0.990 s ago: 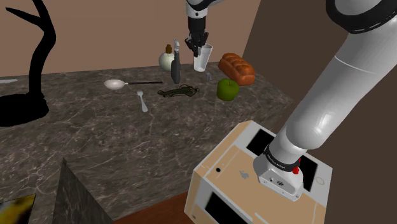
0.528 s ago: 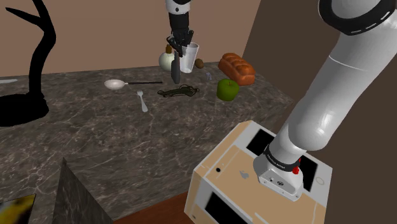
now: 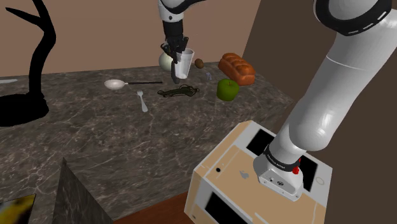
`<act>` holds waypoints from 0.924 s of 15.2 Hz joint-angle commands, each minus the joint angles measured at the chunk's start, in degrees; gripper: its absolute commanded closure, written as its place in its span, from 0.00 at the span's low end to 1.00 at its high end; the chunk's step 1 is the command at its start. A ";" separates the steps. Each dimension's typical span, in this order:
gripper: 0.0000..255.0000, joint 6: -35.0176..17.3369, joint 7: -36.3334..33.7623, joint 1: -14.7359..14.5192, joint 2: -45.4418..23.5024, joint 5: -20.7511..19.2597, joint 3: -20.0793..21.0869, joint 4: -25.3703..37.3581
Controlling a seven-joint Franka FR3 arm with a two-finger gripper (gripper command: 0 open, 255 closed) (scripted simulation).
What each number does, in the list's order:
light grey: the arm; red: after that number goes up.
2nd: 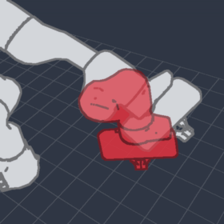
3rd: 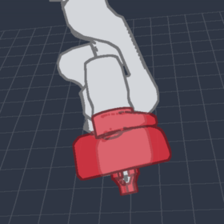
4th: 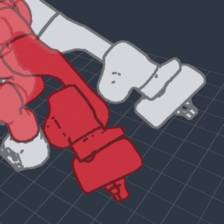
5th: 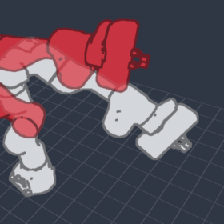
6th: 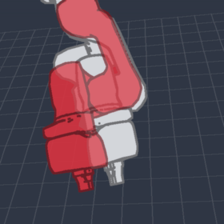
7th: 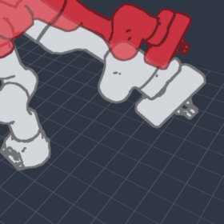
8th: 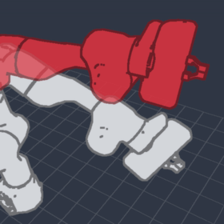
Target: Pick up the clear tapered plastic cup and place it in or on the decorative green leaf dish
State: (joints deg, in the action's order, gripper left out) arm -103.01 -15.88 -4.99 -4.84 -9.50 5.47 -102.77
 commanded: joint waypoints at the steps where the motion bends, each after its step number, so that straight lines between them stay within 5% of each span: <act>1: 1.00 -1.51 -0.21 0.03 -0.30 -0.10 -0.03 -1.18; 14: 1.00 -10.94 -1.81 0.11 -2.84 -0.93 -0.18 -8.20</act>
State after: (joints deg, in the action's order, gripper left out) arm -113.01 -17.55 -4.90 -7.51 -10.34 5.32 -110.24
